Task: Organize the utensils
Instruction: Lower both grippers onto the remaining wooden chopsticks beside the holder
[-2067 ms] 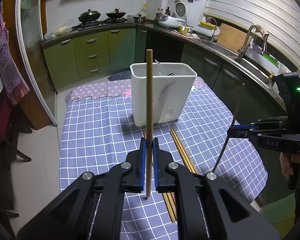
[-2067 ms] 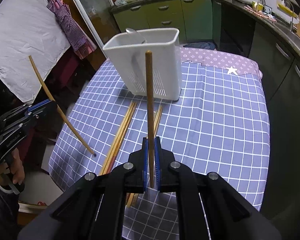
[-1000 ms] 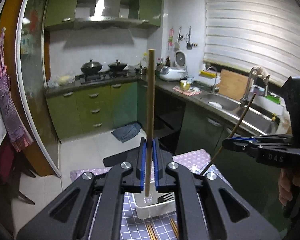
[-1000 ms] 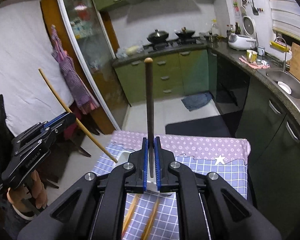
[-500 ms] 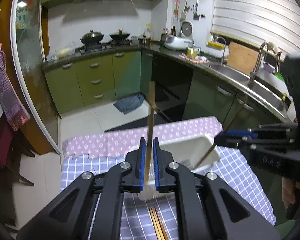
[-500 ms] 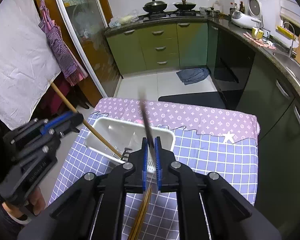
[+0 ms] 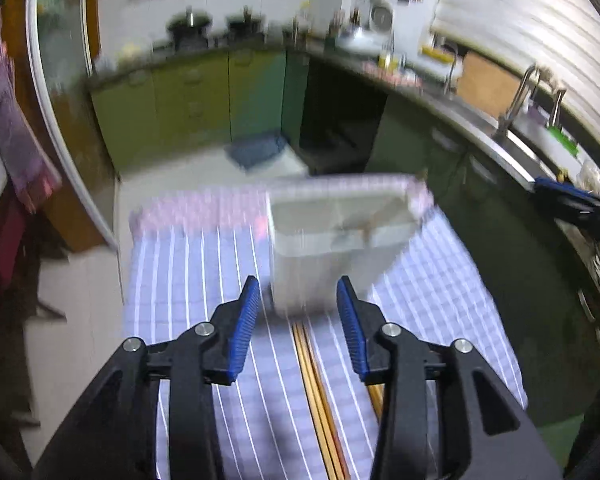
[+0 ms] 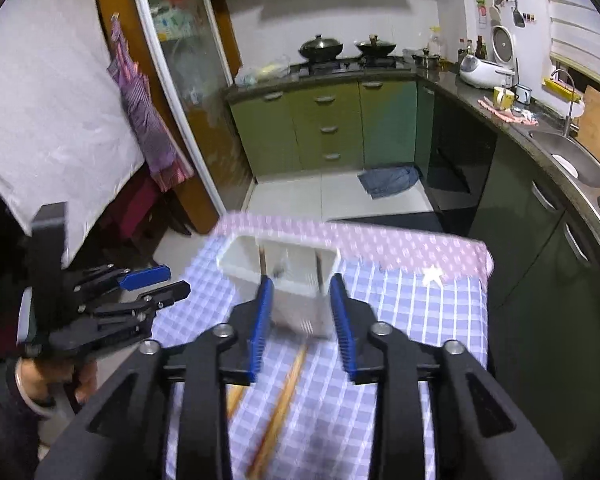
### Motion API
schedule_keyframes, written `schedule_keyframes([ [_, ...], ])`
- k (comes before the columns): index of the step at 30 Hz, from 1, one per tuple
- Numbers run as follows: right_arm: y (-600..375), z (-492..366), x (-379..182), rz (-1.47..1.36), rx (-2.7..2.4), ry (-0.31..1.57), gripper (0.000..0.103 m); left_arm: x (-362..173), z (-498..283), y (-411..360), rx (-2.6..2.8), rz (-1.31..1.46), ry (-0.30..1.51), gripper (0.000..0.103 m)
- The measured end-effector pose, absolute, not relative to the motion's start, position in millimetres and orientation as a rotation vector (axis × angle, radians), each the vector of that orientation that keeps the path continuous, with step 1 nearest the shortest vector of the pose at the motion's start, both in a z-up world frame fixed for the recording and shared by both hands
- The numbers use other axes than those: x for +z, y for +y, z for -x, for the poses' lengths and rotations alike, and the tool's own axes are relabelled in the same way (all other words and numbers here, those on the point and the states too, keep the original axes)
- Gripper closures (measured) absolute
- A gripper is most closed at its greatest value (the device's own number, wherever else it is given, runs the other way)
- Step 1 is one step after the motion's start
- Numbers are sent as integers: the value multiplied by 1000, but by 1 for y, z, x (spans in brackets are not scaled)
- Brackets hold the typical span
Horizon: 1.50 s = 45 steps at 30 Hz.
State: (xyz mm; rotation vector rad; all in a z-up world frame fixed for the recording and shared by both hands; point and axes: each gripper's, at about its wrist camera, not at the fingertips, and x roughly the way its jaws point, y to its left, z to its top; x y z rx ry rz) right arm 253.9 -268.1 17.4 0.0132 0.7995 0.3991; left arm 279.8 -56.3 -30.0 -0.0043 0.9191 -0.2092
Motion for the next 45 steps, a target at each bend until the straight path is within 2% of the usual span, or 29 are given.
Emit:
schedule_keyframes([
  [4,-279,-239,-27,12,402,934,68,-84,-273,-60,-260,-8,1122,64],
  [10,-302,-250,-119,-24,363,1177,68,-132,-285,-71,-213,-49,1261,66],
  [15,-302,-256,-157,-58,370,1259,68,-168,-297,-75,-150,-60,1364,80],
  [40,-291,-260,-184,-61,416,1318,67,-197,-310,-101,-120,-89,1498,81],
  [45,-285,-261,-183,-42,408,1321,67,-200,-315,-101,-106,-82,1507,90],
])
